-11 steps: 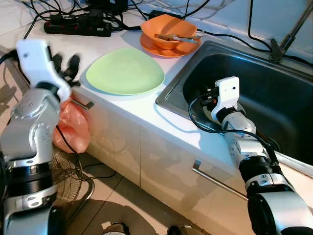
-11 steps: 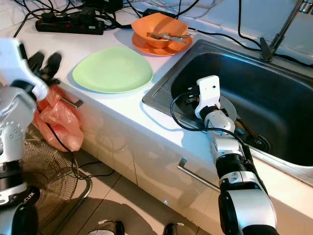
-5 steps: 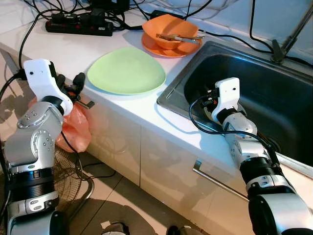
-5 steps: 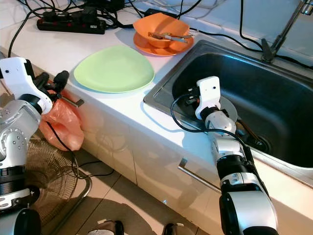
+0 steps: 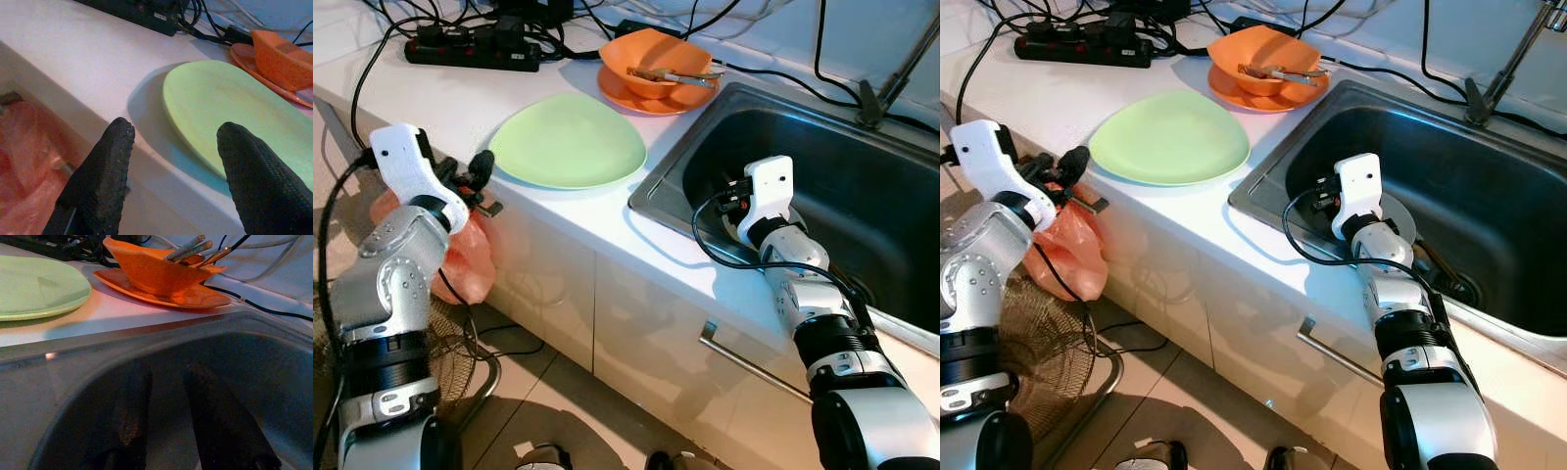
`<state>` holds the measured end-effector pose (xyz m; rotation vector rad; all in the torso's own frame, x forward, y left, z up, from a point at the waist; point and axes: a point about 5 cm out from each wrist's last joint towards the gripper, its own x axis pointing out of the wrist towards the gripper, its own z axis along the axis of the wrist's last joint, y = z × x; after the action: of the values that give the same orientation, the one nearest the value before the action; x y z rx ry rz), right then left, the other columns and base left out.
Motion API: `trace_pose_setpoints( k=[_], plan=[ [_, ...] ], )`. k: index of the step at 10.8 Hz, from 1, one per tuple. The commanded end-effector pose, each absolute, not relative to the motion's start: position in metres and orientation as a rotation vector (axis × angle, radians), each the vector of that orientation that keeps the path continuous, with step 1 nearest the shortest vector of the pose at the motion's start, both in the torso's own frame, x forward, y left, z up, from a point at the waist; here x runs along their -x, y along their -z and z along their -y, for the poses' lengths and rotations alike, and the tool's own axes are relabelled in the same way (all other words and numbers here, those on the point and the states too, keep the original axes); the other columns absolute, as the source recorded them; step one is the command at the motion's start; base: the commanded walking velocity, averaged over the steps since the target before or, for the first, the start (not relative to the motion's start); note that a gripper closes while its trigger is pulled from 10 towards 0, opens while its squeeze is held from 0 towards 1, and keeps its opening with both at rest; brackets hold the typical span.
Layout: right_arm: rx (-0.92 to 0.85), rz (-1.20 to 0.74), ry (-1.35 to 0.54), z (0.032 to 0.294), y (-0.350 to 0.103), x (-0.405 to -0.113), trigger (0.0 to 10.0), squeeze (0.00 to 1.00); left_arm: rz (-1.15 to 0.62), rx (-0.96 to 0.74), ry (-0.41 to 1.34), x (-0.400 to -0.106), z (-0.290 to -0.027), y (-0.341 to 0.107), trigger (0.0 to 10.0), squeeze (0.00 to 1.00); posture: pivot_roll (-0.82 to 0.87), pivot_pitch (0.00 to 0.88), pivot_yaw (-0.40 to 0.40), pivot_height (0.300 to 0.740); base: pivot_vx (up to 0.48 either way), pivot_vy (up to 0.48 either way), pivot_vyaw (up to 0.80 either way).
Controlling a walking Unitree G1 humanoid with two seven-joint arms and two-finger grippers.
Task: Kitchen organization
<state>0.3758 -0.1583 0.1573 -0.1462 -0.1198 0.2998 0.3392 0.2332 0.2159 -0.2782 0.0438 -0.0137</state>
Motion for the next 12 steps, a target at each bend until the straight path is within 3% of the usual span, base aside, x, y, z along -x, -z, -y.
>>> trace_pose_setpoints(
  k=[1, 12],
  plan=[
    [0.145, 0.047, -0.298, 0.161, -0.14, -0.371, 10.0, 0.0, -0.05, 0.294, 0.023, -0.342, -0.23, -0.219, 10.0, 0.0, 0.09, 0.131, -0.05, 0.74, 0.0, 0.0, 0.0],
    [0.145, 0.042, -0.288, 0.165, -0.14, -0.371, 10.0, 0.0, -0.128, 0.376, 0.081, -0.354, -0.211, -0.218, 10.0, 0.0, 0.08, 0.131, -0.042, 0.74, 0.0, 0.0, 0.0]
  ],
)
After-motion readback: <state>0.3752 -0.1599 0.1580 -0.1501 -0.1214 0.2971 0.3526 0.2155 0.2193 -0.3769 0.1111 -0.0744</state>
